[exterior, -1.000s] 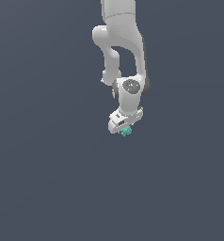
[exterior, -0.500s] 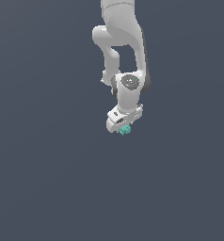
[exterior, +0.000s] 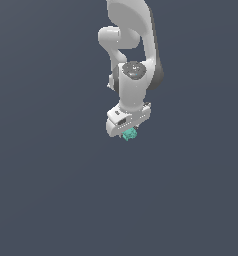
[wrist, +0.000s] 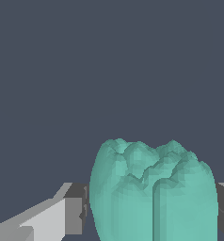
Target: Pick up the object and move it to a goal position.
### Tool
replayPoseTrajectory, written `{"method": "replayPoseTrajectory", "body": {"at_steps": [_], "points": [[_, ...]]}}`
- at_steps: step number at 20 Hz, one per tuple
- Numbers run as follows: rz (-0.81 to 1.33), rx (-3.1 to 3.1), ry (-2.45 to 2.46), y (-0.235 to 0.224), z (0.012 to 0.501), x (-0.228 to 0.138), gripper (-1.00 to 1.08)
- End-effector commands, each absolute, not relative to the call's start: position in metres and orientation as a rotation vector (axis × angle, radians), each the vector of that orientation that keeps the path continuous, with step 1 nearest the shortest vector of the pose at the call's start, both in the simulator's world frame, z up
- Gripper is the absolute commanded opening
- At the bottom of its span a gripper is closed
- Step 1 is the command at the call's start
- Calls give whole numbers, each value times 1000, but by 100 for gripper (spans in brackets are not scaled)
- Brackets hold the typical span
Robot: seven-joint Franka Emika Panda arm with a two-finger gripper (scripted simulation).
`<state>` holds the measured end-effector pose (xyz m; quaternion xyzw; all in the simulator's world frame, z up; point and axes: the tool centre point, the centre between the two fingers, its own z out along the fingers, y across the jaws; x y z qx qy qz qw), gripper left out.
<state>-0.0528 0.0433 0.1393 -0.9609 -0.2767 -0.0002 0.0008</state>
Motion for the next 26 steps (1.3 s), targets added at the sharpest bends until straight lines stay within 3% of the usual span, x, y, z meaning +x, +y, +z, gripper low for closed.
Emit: {"method": "replayPoseTrajectory", "body": {"at_steps": [1, 14, 26], "points": [[-1, -3016, -870, 36, 163, -44, -100], [-1, -3015, -870, -2, 283, 6, -100], [-1, -3017, -869, -28, 364, 43, -100]]}}
